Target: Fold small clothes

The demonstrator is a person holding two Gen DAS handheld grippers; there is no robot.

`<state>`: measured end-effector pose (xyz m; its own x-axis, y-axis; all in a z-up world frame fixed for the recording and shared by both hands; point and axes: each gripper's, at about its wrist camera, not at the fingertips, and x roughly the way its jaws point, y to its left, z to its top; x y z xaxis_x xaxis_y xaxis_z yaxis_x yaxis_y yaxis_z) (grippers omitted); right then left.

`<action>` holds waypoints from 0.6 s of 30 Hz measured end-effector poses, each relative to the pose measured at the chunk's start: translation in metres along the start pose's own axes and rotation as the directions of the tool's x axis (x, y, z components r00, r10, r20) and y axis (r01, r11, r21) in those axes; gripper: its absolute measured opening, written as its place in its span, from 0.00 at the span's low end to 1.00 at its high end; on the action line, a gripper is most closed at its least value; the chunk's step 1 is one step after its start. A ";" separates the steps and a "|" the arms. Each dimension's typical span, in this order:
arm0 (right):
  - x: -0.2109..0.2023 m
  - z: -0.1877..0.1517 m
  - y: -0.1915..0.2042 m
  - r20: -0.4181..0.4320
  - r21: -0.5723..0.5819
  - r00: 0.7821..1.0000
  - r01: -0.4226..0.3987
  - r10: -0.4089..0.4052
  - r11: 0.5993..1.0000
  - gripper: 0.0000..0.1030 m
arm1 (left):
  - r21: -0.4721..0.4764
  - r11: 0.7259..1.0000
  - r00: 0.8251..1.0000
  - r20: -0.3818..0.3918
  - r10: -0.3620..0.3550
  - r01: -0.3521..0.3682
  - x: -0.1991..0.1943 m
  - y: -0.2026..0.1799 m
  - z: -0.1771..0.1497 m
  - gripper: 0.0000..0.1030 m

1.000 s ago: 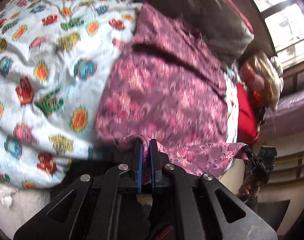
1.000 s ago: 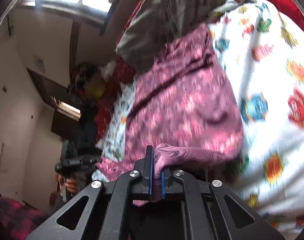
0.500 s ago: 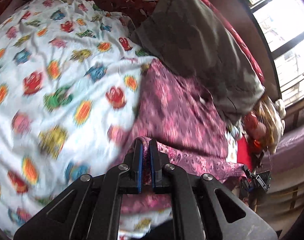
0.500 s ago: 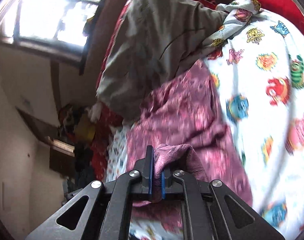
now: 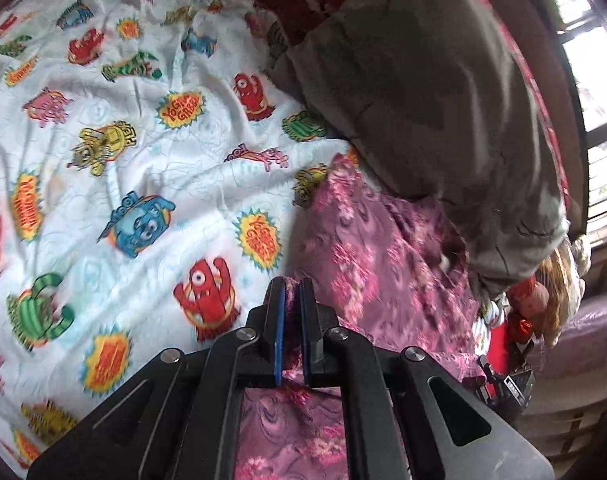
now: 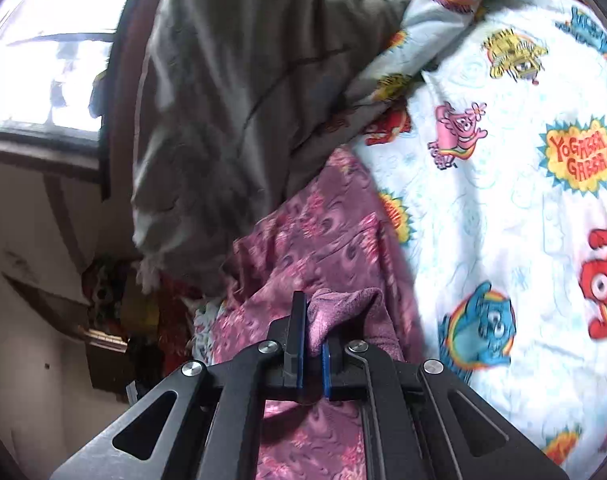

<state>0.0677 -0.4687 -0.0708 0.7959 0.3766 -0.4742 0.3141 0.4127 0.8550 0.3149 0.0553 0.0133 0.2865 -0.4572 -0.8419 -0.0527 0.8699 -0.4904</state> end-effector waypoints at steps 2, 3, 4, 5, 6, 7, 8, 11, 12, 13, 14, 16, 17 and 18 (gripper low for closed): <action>0.008 0.001 -0.004 -0.012 0.014 1.000 0.022 -0.022 1.000 0.05 | -0.004 1.000 0.999 -0.020 0.026 -0.026 0.011 0.003 0.004 0.04; 0.010 0.001 -0.006 -0.019 0.022 0.999 0.029 -0.029 0.999 0.07 | -0.013 1.000 0.999 -0.028 0.027 -0.027 0.014 0.005 0.006 0.05; 0.012 0.000 -0.008 -0.024 0.032 0.999 0.031 -0.030 0.999 0.09 | -0.029 0.999 0.999 -0.033 0.021 -0.022 0.014 0.008 0.007 0.05; 0.013 0.000 -0.009 -0.022 0.045 0.999 0.030 -0.029 0.999 0.09 | -0.047 0.999 1.000 -0.029 0.005 -0.006 0.011 0.010 0.009 0.05; 0.012 0.000 -0.010 -0.022 0.054 0.999 0.026 -0.025 0.998 0.09 | -0.059 0.998 1.000 -0.025 -0.016 0.014 0.007 0.012 0.010 0.05; 0.011 0.000 -0.010 -0.023 0.065 1.000 0.017 -0.015 0.998 0.10 | -0.072 0.996 0.999 -0.018 -0.045 0.043 0.001 0.014 0.012 0.05; 0.009 0.000 -0.009 -0.026 0.073 1.000 0.016 -0.014 0.997 0.10 | -0.081 0.995 0.998 -0.013 -0.067 0.066 -0.003 0.016 0.013 0.05; 0.001 0.000 -0.005 -0.024 0.080 1.000 0.001 0.001 0.997 0.11 | -0.064 0.992 0.994 0.010 -0.106 0.107 -0.027 0.018 0.013 0.09; -0.003 0.001 -0.003 -0.019 0.081 1.000 -0.013 0.014 0.997 0.12 | -0.049 0.993 0.994 0.015 -0.104 0.105 -0.032 0.016 0.013 0.11; -0.009 0.001 -0.002 -0.006 0.083 0.999 -0.036 0.037 0.996 0.13 | -0.026 0.995 0.995 0.022 -0.095 0.095 -0.039 0.015 0.010 0.15; -0.014 0.002 -0.001 0.009 0.086 0.998 -0.059 0.058 0.995 0.14 | 0.002 0.996 0.996 0.024 -0.084 0.084 -0.044 0.013 0.006 0.18; -0.025 0.001 0.003 0.043 0.086 0.994 -0.107 0.103 0.991 0.21 | 0.051 0.996 0.997 0.017 -0.074 0.073 -0.049 0.011 -0.002 0.22; -0.030 0.000 0.006 0.063 0.079 0.992 -0.114 0.110 0.990 0.24 | 0.091 0.993 0.997 0.001 -0.075 0.075 -0.050 0.009 -0.012 0.22; -0.037 -0.002 0.008 0.087 0.066 0.991 -0.108 0.102 0.992 0.30 | 0.124 0.989 0.997 -0.014 -0.073 0.074 -0.049 0.007 -0.019 0.22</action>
<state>0.0404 -0.4778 -0.0469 0.8657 0.3430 -0.3645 0.2601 0.3138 0.9132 0.2824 0.0804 0.0465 0.2764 -0.5222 -0.8068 0.0881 0.8497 -0.5198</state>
